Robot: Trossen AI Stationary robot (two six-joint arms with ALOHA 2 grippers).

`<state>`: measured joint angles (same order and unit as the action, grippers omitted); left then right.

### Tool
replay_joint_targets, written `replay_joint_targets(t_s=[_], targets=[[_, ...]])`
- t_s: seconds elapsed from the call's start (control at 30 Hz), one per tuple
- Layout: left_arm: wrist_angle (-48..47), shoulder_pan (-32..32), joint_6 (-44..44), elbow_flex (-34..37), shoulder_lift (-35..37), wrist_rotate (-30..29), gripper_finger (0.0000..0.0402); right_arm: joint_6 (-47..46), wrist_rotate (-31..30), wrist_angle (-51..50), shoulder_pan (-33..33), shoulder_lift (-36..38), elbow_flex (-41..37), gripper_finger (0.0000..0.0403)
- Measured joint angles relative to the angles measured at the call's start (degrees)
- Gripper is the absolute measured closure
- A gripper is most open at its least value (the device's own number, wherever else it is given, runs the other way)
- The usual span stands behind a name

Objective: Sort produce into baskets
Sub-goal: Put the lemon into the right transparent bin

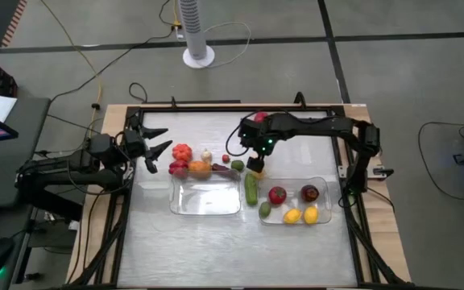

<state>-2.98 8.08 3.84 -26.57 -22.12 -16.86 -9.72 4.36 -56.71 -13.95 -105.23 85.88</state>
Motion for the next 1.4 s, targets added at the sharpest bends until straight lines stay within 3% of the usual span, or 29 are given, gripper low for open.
replay_joint_targets(t_s=[0.1,0.3,0.43,0.83,1.17,1.4], targets=[[0.4,0.0,0.0,0.0,0.0,0.0,0.0209,-0.4,0.7,-4.0,0.4,-3.8,2.2,0.0046],[-0.1,0.0,0.0,0.0,0.0,0.0,0.0209,0.4,1.8,-18.2,0.7,-14.6,14.1,0.0046],[-0.5,0.0,0.1,0.0,0.0,0.0,0.0209,-1.6,1.7,-20.6,0.6,-17.9,17.6,0.0046],[-1.1,0.0,0.5,0.0,0.0,0.0,0.0209,-2.4,0.2,-19.3,-1.3,-18.8,17.7,0.0046],[-1.5,0.0,0.5,0.0,0.0,0.0,0.0209,-1.4,0.3,-14.2,-1.3,-18.8,10.3,0.0049],[-1.5,0.0,0.5,0.0,0.0,0.0,0.0209,-1.3,0.3,-14.8,-1.3,-18.8,8.8,0.0093]])
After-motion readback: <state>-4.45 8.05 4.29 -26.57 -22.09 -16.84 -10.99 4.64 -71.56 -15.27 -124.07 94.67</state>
